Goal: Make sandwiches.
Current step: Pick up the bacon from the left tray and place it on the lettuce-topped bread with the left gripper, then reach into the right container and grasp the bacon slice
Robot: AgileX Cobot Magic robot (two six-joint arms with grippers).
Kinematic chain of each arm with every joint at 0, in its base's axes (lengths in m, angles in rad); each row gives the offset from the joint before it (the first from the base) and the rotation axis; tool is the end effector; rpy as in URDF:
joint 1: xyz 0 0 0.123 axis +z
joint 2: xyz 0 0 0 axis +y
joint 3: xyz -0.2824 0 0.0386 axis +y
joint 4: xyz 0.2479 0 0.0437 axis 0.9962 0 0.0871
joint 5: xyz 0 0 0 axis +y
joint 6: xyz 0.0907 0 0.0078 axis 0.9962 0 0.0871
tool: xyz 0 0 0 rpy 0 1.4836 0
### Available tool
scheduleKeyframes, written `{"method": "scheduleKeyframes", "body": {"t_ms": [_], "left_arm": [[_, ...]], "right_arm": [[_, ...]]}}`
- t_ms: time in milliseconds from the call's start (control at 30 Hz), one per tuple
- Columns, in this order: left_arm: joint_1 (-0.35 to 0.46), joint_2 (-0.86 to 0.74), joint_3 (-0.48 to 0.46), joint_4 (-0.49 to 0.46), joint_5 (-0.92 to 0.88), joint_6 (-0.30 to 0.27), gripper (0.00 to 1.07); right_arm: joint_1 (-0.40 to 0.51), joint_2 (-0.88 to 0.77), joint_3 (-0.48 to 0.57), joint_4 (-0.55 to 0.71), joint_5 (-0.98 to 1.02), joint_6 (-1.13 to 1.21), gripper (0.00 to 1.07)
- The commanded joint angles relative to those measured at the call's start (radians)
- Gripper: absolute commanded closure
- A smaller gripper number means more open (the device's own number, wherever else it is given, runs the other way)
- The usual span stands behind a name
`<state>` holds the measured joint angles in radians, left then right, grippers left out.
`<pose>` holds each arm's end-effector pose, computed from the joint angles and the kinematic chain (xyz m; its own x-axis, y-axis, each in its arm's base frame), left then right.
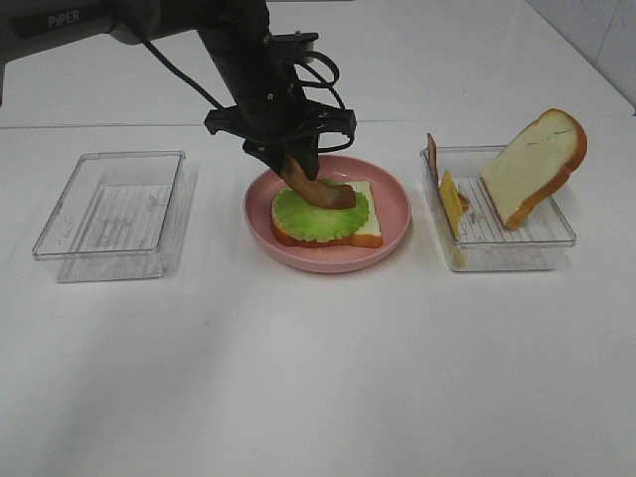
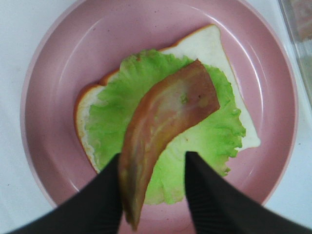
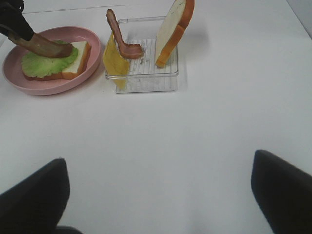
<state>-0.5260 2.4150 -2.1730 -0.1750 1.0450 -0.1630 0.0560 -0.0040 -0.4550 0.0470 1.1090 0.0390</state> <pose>0.4436 -0.2734 0.1811 -0.9141 0.2462 -0.3223 0.3272 0.9172 -0.2274 -0.0030 0.0037 0.2609 -0.5369 0.0299 -0.8431 -0.0594 0.9956 0.0731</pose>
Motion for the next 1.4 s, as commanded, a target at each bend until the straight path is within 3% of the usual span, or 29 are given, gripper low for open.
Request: {"method": "scheduleKeyframes", "body": {"t_ms": [33, 233, 333, 367, 467, 567, 633, 733, 767, 833, 900, 1000, 1033, 1100, 1133, 1167, 1200, 1267, 1367, 1400], "left_arm": [[-0.009, -0.008, -0.004, 0.01, 0.032, -0.004, 0.08], [-0.009, -0.043, -0.008, 0.049, 0.079, 0.016, 0.05], [-0.008, -0.066, -0.042, 0.09, 0.142, 0.053, 0.05], [-0.007, -0.078, -0.076, 0.147, 0.199, 0.059, 0.05], [0.01, -0.089, -0.114, 0.199, 0.271, 0.065, 0.05], [0.062, -0.13, -0.122, 0.224, 0.274, 0.079, 0.06], [0.178, -0.175, -0.119, 0.222, 0.274, 0.079, 0.06], [0.207, -0.184, -0.112, 0.222, 0.274, 0.083, 0.06], [0.279, -0.21, -0.08, 0.222, 0.274, 0.092, 0.06], [0.315, -0.225, -0.059, 0.222, 0.274, 0.094, 0.06], [0.437, -0.295, 0.044, 0.214, 0.274, 0.097, 0.06], [0.5, -0.345, 0.128, 0.196, 0.274, 0.125, 0.06], [0.5, -0.345, 0.128, 0.196, 0.274, 0.125, 0.06], [0.515, -0.41, 0.232, 0.198, 0.272, 0.139, 0.06], [0.515, -0.41, 0.232, 0.198, 0.272, 0.139, 0.06], [0.514, -0.462, 0.308, 0.2, 0.271, 0.139, 0.06], [0.514, -0.462, 0.308, 0.2, 0.271, 0.139, 0.06], [0.512, -0.57, 0.449, 0.19, 0.23, 0.139, 0.06], [0.511, -0.618, 0.505, 0.188, 0.208, 0.137, 0.06], [0.511, -0.727, 0.623, 0.188, 0.164, 0.136, 0.07]], "right_arm": [[-0.003, -0.031, 0.003, -0.004, -0.01, -0.004, 0.14], [-0.003, -0.031, 0.003, -0.004, -0.01, -0.004, 0.14], [-0.003, -0.031, 0.003, -0.004, -0.01, -0.004, 0.14], [-0.003, -0.031, 0.003, -0.004, -0.01, -0.004, 0.14], [-0.003, -0.031, 0.003, -0.004, -0.01, -0.004, 0.14], [-0.003, -0.031, 0.003, -0.004, -0.01, -0.004, 0.14], [-0.003, -0.031, 0.003, -0.004, -0.01, -0.004, 0.14], [-0.003, -0.031, 0.003, -0.004, -0.01, -0.004, 0.14], [-0.003, -0.031, 0.003, -0.004, -0.01, -0.004, 0.14], [-0.003, -0.031, 0.003, -0.004, -0.01, -0.004, 0.14], [-0.003, -0.031, 0.003, -0.004, -0.01, -0.004, 0.14], [-0.003, -0.031, 0.003, -0.004, -0.01, -0.004, 0.14], [-0.003, -0.031, 0.003, -0.004, -0.01, -0.004, 0.14], [-0.003, -0.031, 0.003, -0.004, -0.01, -0.004, 0.14], [-0.003, -0.031, 0.003, -0.004, -0.01, -0.004, 0.14], [-0.003, -0.031, 0.003, -0.004, -0.01, -0.004, 0.14], [-0.003, -0.031, 0.003, -0.004, -0.01, -0.004, 0.14], [-0.003, -0.031, 0.003, -0.004, -0.01, -0.004, 0.14], [-0.003, -0.031, 0.003, -0.004, -0.01, -0.004, 0.14], [-0.003, -0.031, 0.003, -0.004, -0.01, -0.004, 0.14]]}}
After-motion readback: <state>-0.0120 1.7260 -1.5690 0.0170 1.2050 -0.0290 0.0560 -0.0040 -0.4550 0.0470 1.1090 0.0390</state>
